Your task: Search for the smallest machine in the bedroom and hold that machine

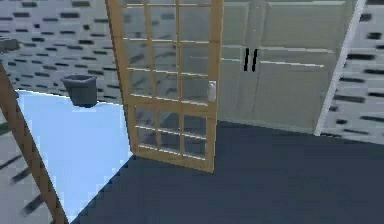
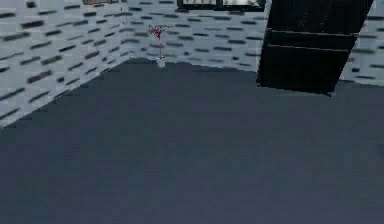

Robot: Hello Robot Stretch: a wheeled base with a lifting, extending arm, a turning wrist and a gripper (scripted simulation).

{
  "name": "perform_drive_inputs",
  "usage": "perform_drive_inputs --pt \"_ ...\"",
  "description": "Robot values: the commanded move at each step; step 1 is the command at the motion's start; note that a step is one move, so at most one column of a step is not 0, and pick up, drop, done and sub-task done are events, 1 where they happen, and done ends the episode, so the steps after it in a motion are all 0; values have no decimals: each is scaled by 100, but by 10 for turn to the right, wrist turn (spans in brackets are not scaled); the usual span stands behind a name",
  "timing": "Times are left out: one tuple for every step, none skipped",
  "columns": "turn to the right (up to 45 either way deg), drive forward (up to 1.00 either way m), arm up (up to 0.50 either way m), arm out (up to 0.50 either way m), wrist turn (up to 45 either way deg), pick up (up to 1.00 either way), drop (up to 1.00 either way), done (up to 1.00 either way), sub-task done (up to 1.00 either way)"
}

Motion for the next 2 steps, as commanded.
perform_drive_inputs --pt "-90 0 0 0 0 0 0 0 0" --pt "0 100 0 0 0 0 0 0 0"
